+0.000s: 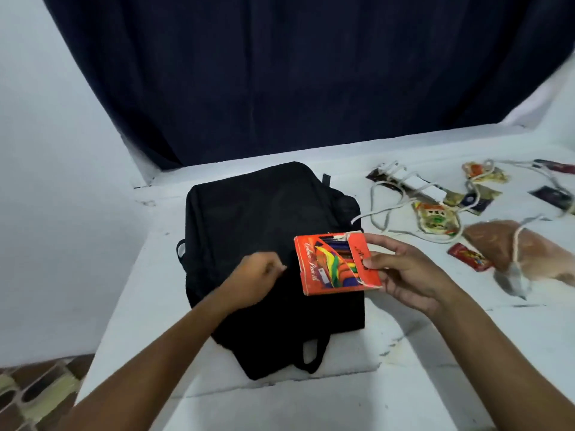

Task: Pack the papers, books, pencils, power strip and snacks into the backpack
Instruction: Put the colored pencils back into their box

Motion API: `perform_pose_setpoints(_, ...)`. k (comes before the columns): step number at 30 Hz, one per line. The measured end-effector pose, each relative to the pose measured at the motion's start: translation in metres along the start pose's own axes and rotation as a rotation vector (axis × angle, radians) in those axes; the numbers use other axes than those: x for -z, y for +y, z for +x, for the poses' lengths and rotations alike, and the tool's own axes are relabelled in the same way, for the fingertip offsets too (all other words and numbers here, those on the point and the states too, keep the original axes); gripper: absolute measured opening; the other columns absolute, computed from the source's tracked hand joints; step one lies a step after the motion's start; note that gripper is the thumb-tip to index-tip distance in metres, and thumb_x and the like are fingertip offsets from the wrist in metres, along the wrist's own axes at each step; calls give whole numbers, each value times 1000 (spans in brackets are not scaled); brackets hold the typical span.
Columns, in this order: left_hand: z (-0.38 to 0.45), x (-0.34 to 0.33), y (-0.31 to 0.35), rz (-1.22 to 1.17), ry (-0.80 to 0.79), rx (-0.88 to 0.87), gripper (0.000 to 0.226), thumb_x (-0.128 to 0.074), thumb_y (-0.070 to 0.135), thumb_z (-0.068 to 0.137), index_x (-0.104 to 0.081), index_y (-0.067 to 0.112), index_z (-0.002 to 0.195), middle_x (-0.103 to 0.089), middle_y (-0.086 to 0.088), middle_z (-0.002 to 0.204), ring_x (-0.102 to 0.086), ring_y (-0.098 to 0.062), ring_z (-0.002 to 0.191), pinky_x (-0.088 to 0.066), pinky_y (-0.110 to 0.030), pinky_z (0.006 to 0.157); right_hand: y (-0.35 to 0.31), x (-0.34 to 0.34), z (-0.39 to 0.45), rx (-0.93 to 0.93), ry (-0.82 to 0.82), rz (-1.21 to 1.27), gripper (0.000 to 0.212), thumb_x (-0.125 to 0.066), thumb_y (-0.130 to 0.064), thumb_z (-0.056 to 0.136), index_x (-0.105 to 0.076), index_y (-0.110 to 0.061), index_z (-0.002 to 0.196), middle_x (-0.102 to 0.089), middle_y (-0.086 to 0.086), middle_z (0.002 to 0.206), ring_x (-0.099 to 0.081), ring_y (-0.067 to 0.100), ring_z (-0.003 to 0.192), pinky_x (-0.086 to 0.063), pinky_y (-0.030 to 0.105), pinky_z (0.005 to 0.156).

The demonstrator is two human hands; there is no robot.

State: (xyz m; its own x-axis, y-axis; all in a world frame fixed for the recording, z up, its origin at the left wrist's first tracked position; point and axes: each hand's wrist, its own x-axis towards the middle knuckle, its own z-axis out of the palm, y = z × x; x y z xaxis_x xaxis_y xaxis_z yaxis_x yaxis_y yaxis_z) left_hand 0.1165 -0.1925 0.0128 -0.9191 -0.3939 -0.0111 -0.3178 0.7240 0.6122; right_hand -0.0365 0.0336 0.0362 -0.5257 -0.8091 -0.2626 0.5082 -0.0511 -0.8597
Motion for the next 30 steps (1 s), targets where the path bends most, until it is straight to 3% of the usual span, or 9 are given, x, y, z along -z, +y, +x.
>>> perform_pose_setpoints(3,41,46,7,-100,112,86,24,-51,10,97,-58,15,74,-58,-1,77,-52,-13,75,-36,-24,68,0,-9,-1,-15,49,57,44,-56,12,75,-60,-5,116,-70,23,96,-72,31,72,-60,44,64)
perform_pose_setpoints(8,69,76,4,90,311,188,18,-51,17,92,-61,14,78,-62,-3,81,-60,-29,88,-39,-30,72,-13,-52,56,47,156,59,41,-47,9,86,-57,-7,122,-69,11,91,-71,21,68,-49,60,82)
perform_pose_setpoints(12,29,53,13,394,766,-284,11,-53,19,83,-60,10,82,-60,-9,80,-53,-32,80,-45,-40,69,-18,-69,92,59,226,159,30,-49,10,86,-61,-10,104,-69,8,90,-68,23,78,-27,75,95)
perform_pose_setpoints(15,-6,4,9,617,617,-509,19,-60,25,77,-66,10,84,-61,-9,82,-55,-31,78,-43,-40,65,-27,-73,109,36,244,200,28,-47,12,86,-61,-13,90,-67,5,85,-66,21,75,-21,79,94)
perform_pose_setpoints(19,3,-34,-23,921,290,-115,69,-49,52,71,-56,19,132,-56,-21,133,-53,-45,120,-41,-61,97,-35,-74,126,-46,217,108,28,-49,13,85,-61,-11,94,-67,6,83,-67,22,73,-20,79,95)
perform_pose_setpoints(21,20,-26,-29,948,203,36,79,-39,65,73,-43,24,141,-52,-21,138,-50,-46,124,-40,-64,97,-39,-71,129,-56,182,39,40,-51,15,85,-58,-9,116,-68,11,89,-68,27,77,-36,73,92)
perform_pose_setpoints(25,51,3,-28,897,61,78,75,-26,69,81,-59,22,128,-68,-14,116,-66,-35,95,-58,-45,65,-49,-62,118,-8,86,58,72,-54,19,83,-38,-16,143,-67,19,100,-71,30,76,-60,47,63)
perform_pose_setpoints(27,66,35,-23,774,74,-14,70,-26,68,84,-62,24,125,-70,-10,113,-66,-33,96,-57,-42,71,-56,-57,107,17,23,15,66,-55,17,83,-44,-15,139,-69,19,99,-72,29,72,-60,43,62)
perform_pose_setpoints(30,88,96,-6,441,58,-23,39,-52,48,93,-62,22,121,-70,-8,112,-65,-29,103,-50,-40,88,-58,-53,82,16,-18,-30,50,-55,17,82,-54,-10,124,-71,19,93,-72,28,68,-59,36,58)
